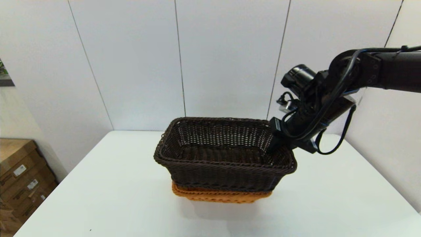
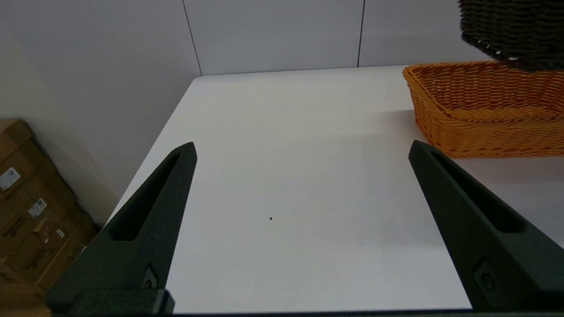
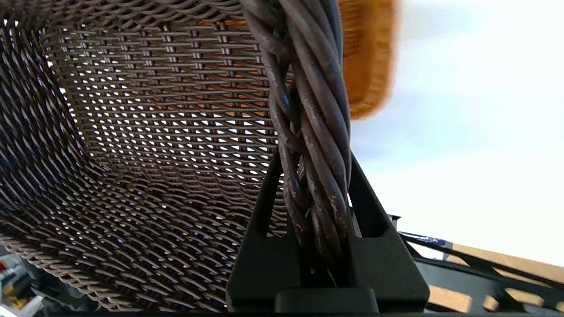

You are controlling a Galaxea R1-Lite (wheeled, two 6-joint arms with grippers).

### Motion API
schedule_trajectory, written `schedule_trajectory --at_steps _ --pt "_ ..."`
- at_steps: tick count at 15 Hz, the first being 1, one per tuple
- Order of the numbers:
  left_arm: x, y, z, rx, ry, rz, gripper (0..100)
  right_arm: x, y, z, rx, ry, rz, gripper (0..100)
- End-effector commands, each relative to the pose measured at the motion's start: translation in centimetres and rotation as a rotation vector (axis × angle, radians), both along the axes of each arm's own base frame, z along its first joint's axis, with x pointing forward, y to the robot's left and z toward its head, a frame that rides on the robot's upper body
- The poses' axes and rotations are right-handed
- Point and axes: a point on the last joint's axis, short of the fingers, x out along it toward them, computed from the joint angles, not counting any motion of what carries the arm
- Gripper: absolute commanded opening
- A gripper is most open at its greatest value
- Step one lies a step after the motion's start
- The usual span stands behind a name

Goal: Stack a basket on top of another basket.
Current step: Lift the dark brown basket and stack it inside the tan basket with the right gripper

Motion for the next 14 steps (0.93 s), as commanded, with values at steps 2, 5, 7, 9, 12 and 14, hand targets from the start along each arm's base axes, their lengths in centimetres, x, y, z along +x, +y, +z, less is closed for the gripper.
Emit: schedule_trajectory --at_steps 2,5,7,9,12,14 --pt "0.0 0.0 0.0 0.0 0.0 0.0 100 0.7 2.3 -1.6 -0.001 0.022 0.041 0" --pt "0.0 0.0 0.0 0.0 0.0 0.0 100 1.3 2.9 -1.9 0.005 0.011 0.047 0" --pt "0.0 0.0 0.0 0.0 0.0 0.0 100 1.7 3.1 -2.0 0.007 0.007 0.048 0" --pt "0.0 0.0 0.0 0.0 0.0 0.0 100 2.1 3.2 -2.3 0.007 0.002 0.052 0" --pt "0.0 0.0 0.0 0.0 0.0 0.0 100 2.8 3.3 -2.9 0.003 0.002 0.054 0" --pt "0.0 0.0 0.0 0.0 0.0 0.0 100 3.1 3.1 -3.2 -0.003 -0.002 0.062 0"
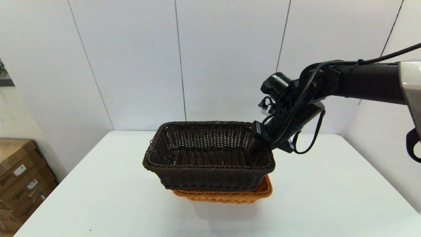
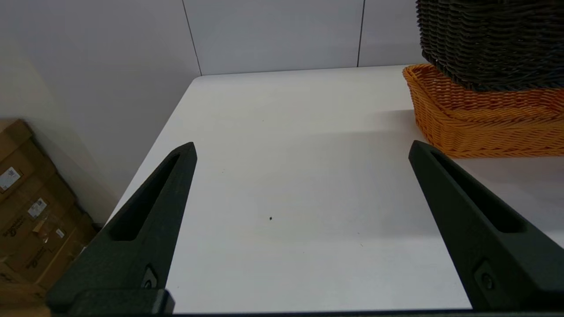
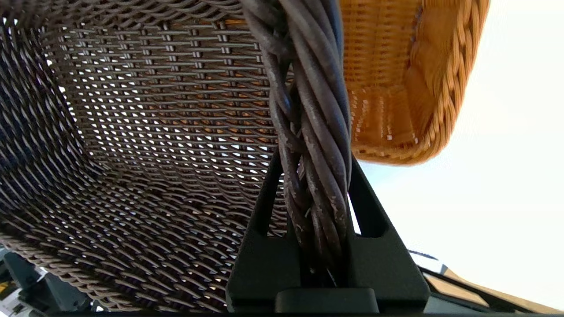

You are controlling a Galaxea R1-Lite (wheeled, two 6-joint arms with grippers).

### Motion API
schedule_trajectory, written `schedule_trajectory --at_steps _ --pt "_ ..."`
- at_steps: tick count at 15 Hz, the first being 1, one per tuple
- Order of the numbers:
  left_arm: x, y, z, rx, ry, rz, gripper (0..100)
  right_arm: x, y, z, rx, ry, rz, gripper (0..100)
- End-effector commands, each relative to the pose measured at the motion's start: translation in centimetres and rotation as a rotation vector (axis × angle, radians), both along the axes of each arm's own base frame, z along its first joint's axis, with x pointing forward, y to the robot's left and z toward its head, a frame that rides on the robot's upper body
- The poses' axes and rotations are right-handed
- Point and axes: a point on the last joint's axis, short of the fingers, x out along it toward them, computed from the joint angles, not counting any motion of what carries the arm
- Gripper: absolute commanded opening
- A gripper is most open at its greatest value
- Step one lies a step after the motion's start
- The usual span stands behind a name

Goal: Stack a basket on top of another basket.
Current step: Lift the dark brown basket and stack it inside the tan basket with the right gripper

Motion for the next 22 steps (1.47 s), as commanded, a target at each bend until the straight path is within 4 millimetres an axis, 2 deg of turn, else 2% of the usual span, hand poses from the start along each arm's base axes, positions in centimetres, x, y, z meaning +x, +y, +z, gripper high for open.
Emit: schedule_trajectory --at_steps 1,8,22 --pt "0.0 0.0 0.0 0.0 0.0 0.0 100 0.9 -0.1 -1.0 -0.007 0.003 0.003 0" --pt "0.0 0.0 0.0 0.0 0.0 0.0 100 2.8 -1.5 -2.6 -0.012 -0.021 -0.006 0" --pt "0.0 0.0 0.0 0.0 0.0 0.0 100 4.2 -2.9 -4.5 -0.031 -0.008 -0.004 0"
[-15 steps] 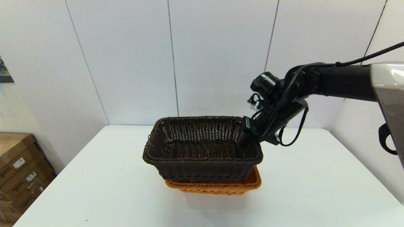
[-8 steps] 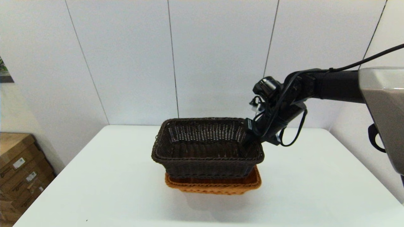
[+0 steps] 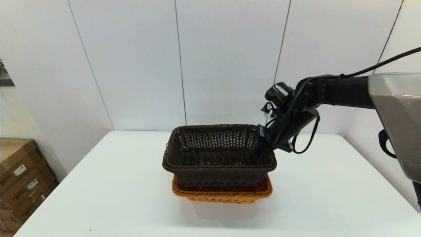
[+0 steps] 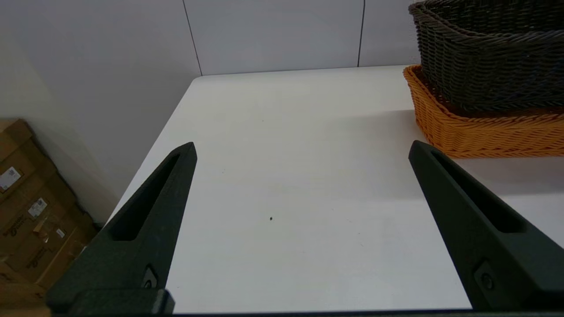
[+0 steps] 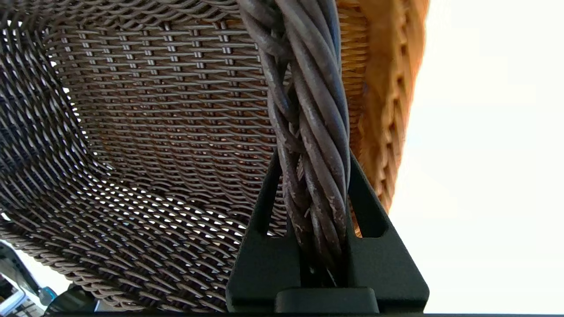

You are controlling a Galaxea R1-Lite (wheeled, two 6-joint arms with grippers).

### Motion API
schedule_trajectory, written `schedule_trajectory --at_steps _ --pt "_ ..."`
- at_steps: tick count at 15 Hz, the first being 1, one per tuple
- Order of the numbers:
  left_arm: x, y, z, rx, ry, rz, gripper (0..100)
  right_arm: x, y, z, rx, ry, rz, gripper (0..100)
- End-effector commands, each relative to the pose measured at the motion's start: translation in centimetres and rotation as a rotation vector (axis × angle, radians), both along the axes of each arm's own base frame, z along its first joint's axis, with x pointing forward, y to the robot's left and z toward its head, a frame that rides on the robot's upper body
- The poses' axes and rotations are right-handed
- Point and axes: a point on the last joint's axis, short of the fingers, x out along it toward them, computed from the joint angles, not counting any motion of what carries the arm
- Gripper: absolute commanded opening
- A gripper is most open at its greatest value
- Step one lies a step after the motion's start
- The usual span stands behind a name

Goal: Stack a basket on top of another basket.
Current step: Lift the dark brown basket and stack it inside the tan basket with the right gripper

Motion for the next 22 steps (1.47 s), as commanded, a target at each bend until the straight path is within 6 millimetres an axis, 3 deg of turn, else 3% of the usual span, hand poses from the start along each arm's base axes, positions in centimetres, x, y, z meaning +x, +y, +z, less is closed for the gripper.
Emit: schedule_trajectory --at_steps 1,22 --pt "0.0 0.0 0.0 0.0 0.0 0.0 100 0.3 -0.3 -0.7 -0.006 0.017 -0.004 0" --pt "0.0 0.0 0.0 0.0 0.0 0.0 100 1.3 -0.2 -3.0 -0.003 0.047 -0.003 0"
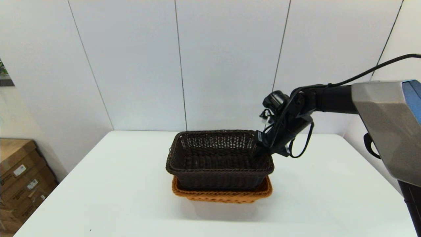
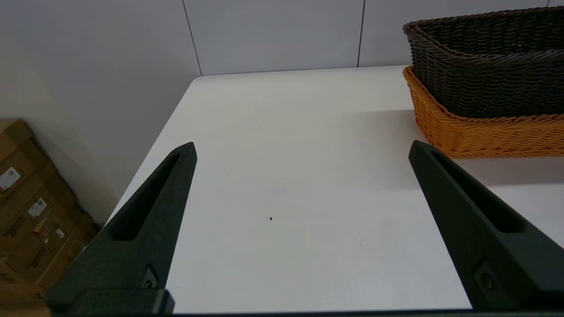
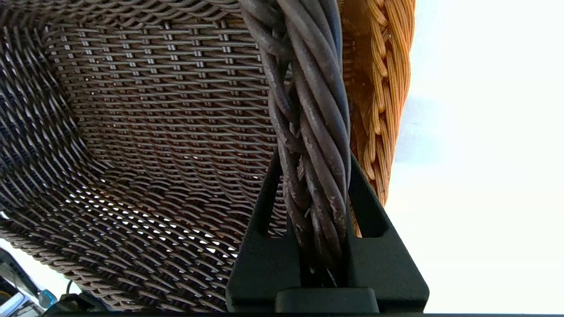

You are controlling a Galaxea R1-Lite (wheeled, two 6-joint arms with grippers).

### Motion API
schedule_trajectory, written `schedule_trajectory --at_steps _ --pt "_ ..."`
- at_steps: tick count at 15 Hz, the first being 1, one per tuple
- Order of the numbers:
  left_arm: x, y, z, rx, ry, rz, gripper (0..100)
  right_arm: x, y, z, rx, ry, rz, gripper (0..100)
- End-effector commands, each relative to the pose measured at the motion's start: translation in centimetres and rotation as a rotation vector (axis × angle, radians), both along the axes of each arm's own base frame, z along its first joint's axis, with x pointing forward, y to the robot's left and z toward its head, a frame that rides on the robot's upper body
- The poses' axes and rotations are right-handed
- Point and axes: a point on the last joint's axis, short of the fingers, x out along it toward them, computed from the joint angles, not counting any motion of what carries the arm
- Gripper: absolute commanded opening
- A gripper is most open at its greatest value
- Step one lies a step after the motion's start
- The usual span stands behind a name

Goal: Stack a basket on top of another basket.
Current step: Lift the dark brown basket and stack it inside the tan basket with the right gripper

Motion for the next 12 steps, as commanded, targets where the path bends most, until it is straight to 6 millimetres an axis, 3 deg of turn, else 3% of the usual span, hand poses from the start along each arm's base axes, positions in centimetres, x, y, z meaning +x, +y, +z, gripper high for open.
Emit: schedule_trajectory --at_steps 1,12 --pt "0.0 0.0 0.0 0.0 0.0 0.0 100 0.1 -0.2 -0.4 -0.002 0.017 -0.006 0" --pt "0.0 0.0 0.0 0.0 0.0 0.0 100 -0.1 -1.2 0.8 0.014 -0.006 -0.008 0"
